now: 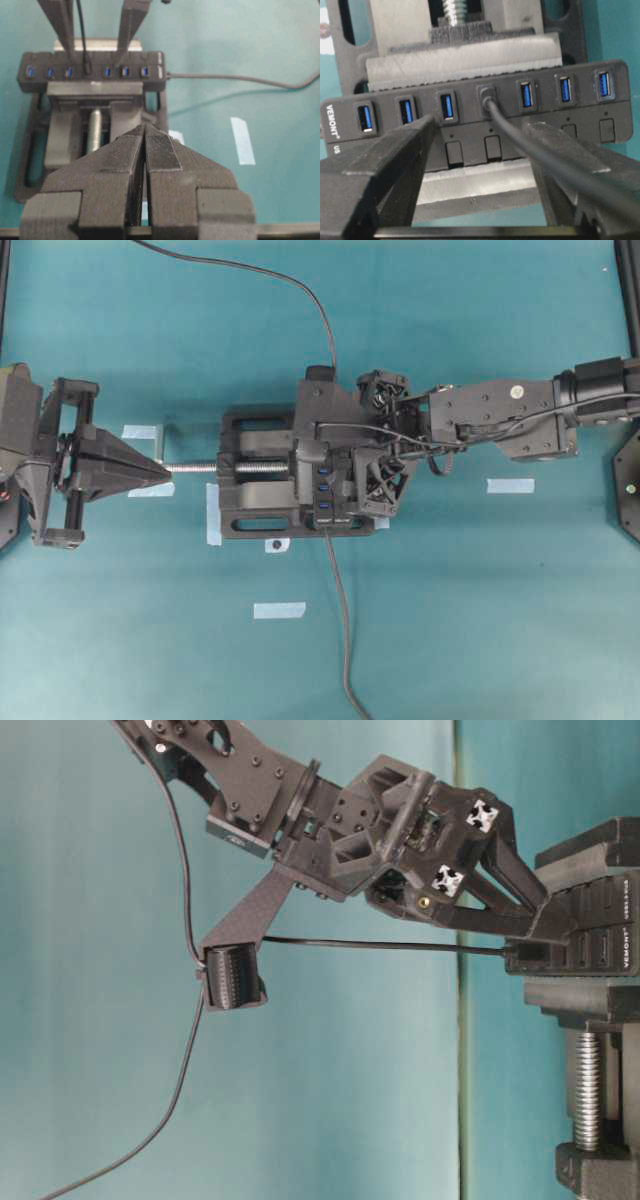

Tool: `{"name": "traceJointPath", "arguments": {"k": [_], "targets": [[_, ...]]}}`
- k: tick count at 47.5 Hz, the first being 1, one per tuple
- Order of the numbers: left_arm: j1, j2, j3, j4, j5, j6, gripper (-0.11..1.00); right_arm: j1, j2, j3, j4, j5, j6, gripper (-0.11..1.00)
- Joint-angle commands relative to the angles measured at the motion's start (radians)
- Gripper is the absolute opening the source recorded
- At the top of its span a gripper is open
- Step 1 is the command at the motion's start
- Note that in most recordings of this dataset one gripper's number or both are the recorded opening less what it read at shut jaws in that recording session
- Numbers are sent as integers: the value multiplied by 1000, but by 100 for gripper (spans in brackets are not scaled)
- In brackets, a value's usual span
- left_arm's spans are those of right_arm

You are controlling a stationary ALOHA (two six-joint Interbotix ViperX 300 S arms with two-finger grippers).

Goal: Insert the USB into the center port of the fixed hub
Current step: 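Open the right gripper to release the inserted plug, then lift and retract the right gripper away from the hub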

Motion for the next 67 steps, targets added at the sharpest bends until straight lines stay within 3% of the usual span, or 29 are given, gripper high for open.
{"name": "traceJointPath", "arguments": {"k": [1,28,67], "targets": [[-2,-2,-15,2,-9,-2,0,3,-21,-25,-2,-3,5,78],[0,0,-15,2,-9,-2,0,-8,-61,-37,-28,-9,5,78],[-2,-2,-18,0,-9,0,0,-28,-350,169,-28,-89,8,78]]}}
